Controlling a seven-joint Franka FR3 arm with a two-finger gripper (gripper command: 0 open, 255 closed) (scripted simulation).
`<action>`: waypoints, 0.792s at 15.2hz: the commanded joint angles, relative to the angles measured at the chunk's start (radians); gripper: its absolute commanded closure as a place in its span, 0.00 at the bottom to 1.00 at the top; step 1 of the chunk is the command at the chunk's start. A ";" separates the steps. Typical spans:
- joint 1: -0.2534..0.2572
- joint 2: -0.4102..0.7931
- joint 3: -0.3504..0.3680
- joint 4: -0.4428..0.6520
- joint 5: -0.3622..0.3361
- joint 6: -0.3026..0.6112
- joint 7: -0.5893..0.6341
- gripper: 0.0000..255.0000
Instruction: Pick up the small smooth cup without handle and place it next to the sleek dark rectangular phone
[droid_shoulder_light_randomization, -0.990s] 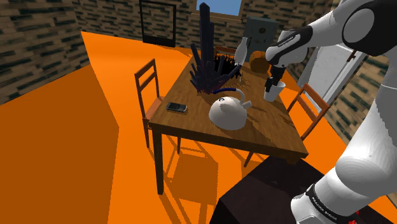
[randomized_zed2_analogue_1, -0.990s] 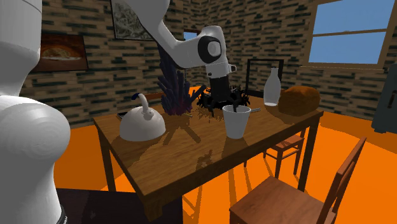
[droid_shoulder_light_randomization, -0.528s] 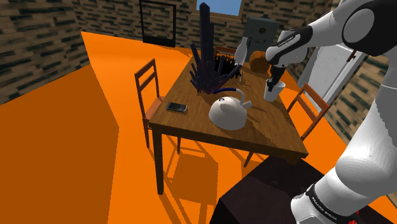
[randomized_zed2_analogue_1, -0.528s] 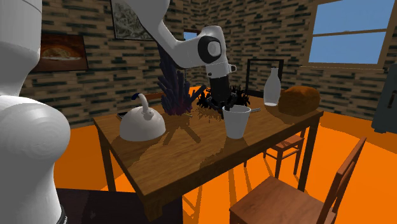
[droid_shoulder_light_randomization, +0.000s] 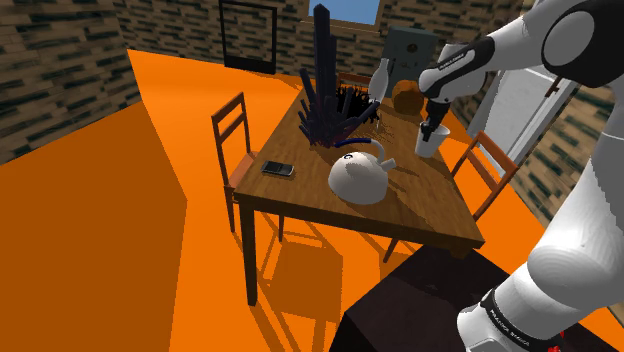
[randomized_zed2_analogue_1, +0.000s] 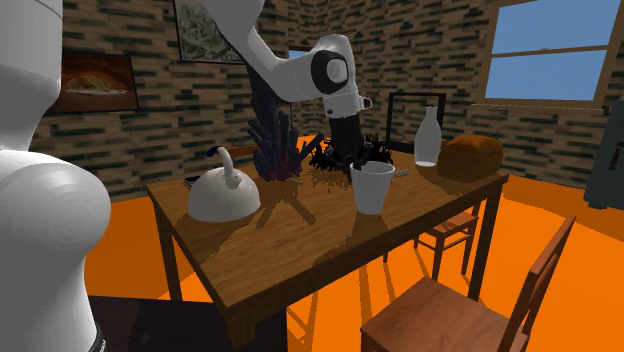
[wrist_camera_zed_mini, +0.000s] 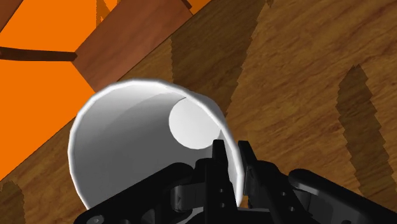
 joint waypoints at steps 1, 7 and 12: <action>0.002 -0.011 -0.002 0.011 -0.004 -0.021 0.001 1.00; 0.008 -0.046 -0.006 0.051 -0.018 -0.094 0.002 1.00; 0.011 -0.071 -0.008 0.090 -0.026 -0.156 0.002 1.00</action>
